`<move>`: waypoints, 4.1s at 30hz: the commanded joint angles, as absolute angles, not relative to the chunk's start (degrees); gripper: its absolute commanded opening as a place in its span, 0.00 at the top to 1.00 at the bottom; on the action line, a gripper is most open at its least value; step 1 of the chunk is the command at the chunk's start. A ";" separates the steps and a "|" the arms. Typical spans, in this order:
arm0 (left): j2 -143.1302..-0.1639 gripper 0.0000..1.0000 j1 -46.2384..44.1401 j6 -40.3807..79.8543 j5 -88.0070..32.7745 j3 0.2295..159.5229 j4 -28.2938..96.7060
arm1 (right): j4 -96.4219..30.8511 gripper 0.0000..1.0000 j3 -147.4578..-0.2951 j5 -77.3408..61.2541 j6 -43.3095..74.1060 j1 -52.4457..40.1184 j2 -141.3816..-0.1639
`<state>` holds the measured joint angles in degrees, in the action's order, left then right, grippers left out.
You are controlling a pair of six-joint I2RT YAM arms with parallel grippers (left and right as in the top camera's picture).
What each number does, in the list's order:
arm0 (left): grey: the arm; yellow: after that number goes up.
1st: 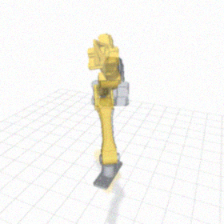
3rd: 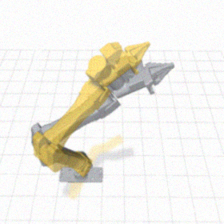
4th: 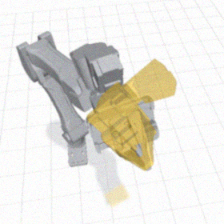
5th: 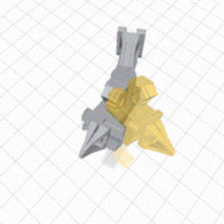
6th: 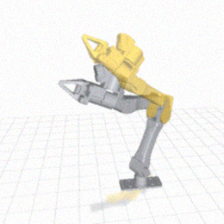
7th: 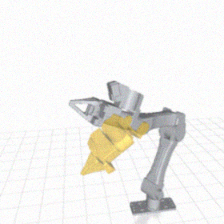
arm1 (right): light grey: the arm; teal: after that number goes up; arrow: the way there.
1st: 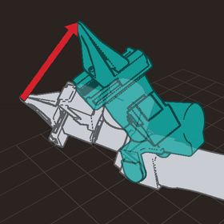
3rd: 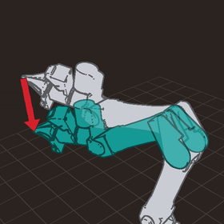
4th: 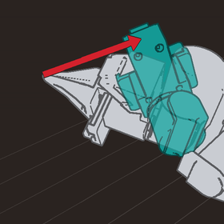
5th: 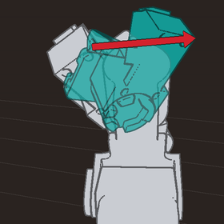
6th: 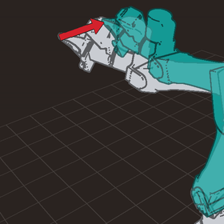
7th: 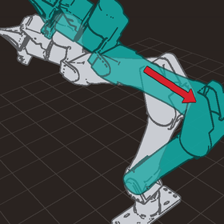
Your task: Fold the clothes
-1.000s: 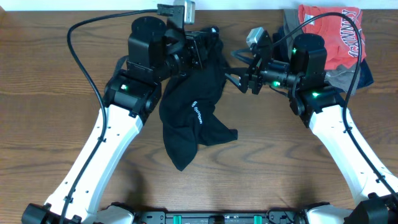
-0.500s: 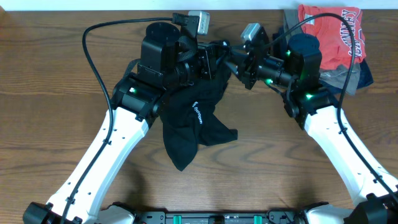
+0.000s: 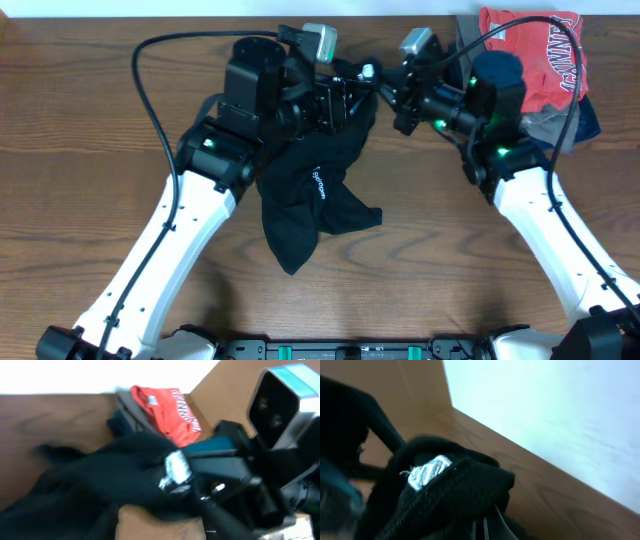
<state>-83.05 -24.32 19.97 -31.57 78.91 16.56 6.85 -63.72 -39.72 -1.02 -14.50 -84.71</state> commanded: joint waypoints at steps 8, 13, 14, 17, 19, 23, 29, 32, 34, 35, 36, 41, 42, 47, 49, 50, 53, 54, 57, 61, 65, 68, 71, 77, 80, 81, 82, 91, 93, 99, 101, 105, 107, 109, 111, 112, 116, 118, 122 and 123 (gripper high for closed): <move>-83.85 0.36 -9.21 8.78 -28.14 80.38 25.23 | -7.14 0.99 -64.62 -40.38 -4.01 -7.70 -81.87; -88.27 0.35 -7.38 4.99 -27.38 80.38 23.33 | -18.70 0.99 -69.58 -40.77 -9.74 -8.43 -79.92; -89.10 0.35 -7.25 4.25 -27.24 80.38 22.39 | -21.85 0.99 -71.59 -40.77 -11.09 -8.86 -79.66; -91.46 0.35 -6.79 3.18 -25.45 80.38 19.18 | -33.01 0.99 -79.75 -40.73 -15.42 -11.16 -79.31; -92.66 0.36 -6.37 3.16 -24.27 80.40 17.80 | -40.25 0.99 -85.82 -40.73 -17.87 -13.08 -79.26; -94.32 0.35 -4.10 3.01 -23.90 80.40 16.84 | -51.29 0.99 -95.53 -40.73 -20.29 -15.94 -79.20; -95.04 0.35 -1.23 2.20 -24.29 80.40 16.60 | -56.55 0.99 -102.21 -40.16 -21.54 -21.06 -78.59; -95.04 0.35 -1.32 0.01 -27.18 80.40 16.60 | -54.72 0.99 -102.30 -37.82 -21.50 -23.68 -78.74; -95.04 0.35 -1.26 0.01 -27.44 80.40 16.58 | -52.84 0.99 -102.30 -36.32 -21.47 -25.04 -78.87; -95.04 0.35 -1.17 0.03 -27.46 80.40 16.53 | -52.03 0.99 -102.30 -36.07 -21.50 -25.45 -78.85; -95.04 0.35 -1.04 0.03 -27.73 80.40 16.40 | -51.11 0.99 -102.39 -36.03 -21.45 -25.71 -78.85; -95.04 0.35 -0.93 0.03 -28.08 80.40 16.80 | -44.56 0.99 -103.66 -35.42 -19.14 -25.87 -78.74; -95.04 0.35 -0.91 0.03 -28.05 80.40 16.84 | -42.87 0.99 -103.98 -34.41 -18.50 -25.87 -78.74; -94.45 0.35 1.45 3.62 -28.08 80.40 17.32 | -31.68 0.99 -104.33 -26.50 -13.80 -25.87 -78.89; -93.47 0.35 2.96 4.38 -28.08 80.40 18.59 | -27.40 0.99 -104.33 -23.49 -12.14 -25.85 -79.13; -92.66 0.35 3.77 4.36 -28.05 80.40 19.62 | -25.06 0.99 -104.33 -22.06 -11.07 -25.85 -79.42; -90.19 0.35 5.54 4.29 -28.03 80.40 22.81 | -18.90 0.99 -104.33 -19.27 -8.19 -25.85 -80.31; -89.30 0.35 5.93 4.21 -28.03 80.40 23.86 | -16.86 0.99 -104.33 -18.15 -7.03 -25.85 -80.84; -86.48 0.35 6.35 1.80 -28.01 80.40 27.51 | -11.90 0.99 -104.33 -17.41 -5.08 -25.85 -82.48; -85.17 0.35 5.91 0.60 -28.03 80.40 29.58 | -10.11 0.99 -104.36 -20.21 -4.43 -25.85 -83.15; -86.00 0.35 5.69 0.36 -28.01 80.38 30.44 | -13.98 0.99 -105.32 -22.41 -3.86 -25.32 -82.39; -87.05 0.35 5.63 0.36 -28.03 80.38 30.89 | -21.34 0.99 -106.41 -22.74 -3.84 -23.68 -81.03; -88.88 0.35 4.54 -0.45 -28.03 80.36 31.07 | -28.80 0.99 -106.45 -22.72 -3.81 -20.62 -79.50; -95.18 0.35 1.19 -3.22 -28.01 80.36 30.57 | -42.26 0.99 -106.37 -22.33 -0.84 -9.82 -79.40; -98.26 0.35 0.25 -3.22 -28.05 80.36 29.47 | -47.16 0.99 -106.34 -22.33 -0.23 -4.25 -80.18; -99.09 0.35 -0.03 -3.22 -28.03 80.36 29.19 | -48.77 0.99 -106.34 -22.33 -0.23 -2.35 -80.62; -99.88 0.35 -0.30 -3.22 -28.05 80.36 28.99 | -50.15 0.99 -106.34 -22.33 -0.23 -0.82 -80.95; -103.20 0.34 -4.71 -5.23 -28.08 80.36 27.59 | -62.19 0.99 -106.28 -26.37 -3.66 4.49 -86.65; -103.20 0.34 -6.37 -5.82 -28.05 80.36 27.33 | -63.72 0.99 -106.28 -25.82 -3.95 4.49 -88.05; -104.47 0.29 -11.68 -8.10 -27.79 80.36 25.91 | -63.33 0.99 -106.28 -25.56 -3.95 4.49 -89.80; -105.84 0.28 -13.10 -8.36 -27.79 80.36 24.40 | -62.76 0.99 -106.28 -25.58 -3.95 4.49 -89.73; -109.65 0.27 -14.20 -8.32 -27.81 80.36 21.50 | -62.72 0.99 -106.28 -25.96 -5.15 4.54 -89.71; -111.74 0.26 -14.20 -8.14 -27.83 80.38 20.53 | -62.87 0.99 -106.28 -25.96 -5.45 4.54 -89.71; -113.73 0.23 -14.20 -7.62 -27.92 80.38 20.10 | -62.85 0.99 -106.28 -25.98 -5.91 4.54 -89.71; -115.20 0.21 -14.31 -7.44 -28.58 80.38 20.10 | -62.85 0.99 -106.28 -26.00 -6.09 4.54 -89.71; -115.85 0.20 -14.33 -7.46 -29.50 80.38 20.08 | -62.83 0.99 -106.28 -25.98 -6.13 4.54 -89.71; -117.93 0.18 -14.35 -7.44 -32.27 80.38 19.00 | -62.85 0.99 -106.28 -26.17 -6.33 4.54 -89.71; -118.80 0.17 -14.44 -6.96 -32.99 80.38 18.11 | -62.85 0.99 -106.28 -26.46 -6.52 4.54 -89.71; -120.38 0.17 -15.00 -6.81 -36.10 80.38 17.58 | -62.85 0.99 -106.28 -26.46 -6.52 4.54 -89.71; -120.62 0.17 -15.31 -6.83 -36.47 80.38 17.80 | -62.85 0.99 -106.28 -26.46 -6.52 4.54 -89.71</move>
<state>-119.09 -14.55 -7.31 -33.12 79.55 17.61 -63.00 -105.16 -25.12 -5.48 4.05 -90.24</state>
